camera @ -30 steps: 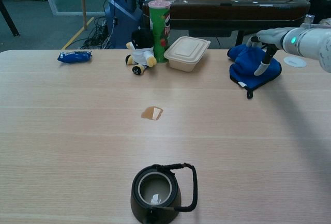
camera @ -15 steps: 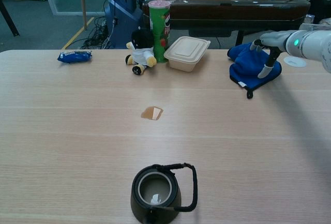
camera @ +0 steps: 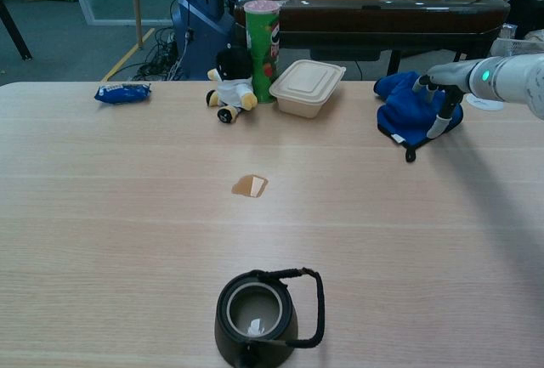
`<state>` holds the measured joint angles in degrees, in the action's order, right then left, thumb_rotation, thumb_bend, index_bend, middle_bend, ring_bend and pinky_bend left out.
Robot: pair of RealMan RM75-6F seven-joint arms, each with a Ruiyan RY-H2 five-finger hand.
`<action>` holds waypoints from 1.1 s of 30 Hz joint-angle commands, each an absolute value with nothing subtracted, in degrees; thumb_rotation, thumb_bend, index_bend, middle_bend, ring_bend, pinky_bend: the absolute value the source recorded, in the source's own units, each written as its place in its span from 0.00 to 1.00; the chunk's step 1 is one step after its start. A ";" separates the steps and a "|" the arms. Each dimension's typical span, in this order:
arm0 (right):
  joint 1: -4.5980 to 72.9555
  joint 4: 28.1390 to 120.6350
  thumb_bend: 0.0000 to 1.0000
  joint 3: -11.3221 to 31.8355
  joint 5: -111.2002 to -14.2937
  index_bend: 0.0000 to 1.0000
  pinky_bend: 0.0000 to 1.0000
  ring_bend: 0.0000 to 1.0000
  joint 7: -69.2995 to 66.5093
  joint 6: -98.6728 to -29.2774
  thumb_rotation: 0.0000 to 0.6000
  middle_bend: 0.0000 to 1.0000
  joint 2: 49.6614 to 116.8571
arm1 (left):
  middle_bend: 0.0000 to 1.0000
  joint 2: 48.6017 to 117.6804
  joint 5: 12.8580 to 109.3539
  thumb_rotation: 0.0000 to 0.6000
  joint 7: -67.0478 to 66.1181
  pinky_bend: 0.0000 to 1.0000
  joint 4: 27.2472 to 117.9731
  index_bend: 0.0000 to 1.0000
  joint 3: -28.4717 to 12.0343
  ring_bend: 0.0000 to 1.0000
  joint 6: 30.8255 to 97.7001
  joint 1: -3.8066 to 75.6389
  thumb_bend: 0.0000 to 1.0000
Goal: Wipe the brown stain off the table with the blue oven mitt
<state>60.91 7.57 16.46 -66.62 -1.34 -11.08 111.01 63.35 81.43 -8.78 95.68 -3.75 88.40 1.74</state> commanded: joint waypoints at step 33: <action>44.89 60.89 0.25 7.80 -82.04 0.04 0.30 0.25 -17.89 -29.67 1.00 0.28 79.63 | 0.32 63.88 83.51 1.00 -7.51 0.26 95.17 0.35 -3.68 0.26 87.65 2.79 0.30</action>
<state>47.68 54.12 9.44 -79.58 -15.77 -25.02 85.33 63.88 83.51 -7.53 95.18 -3.68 87.66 2.79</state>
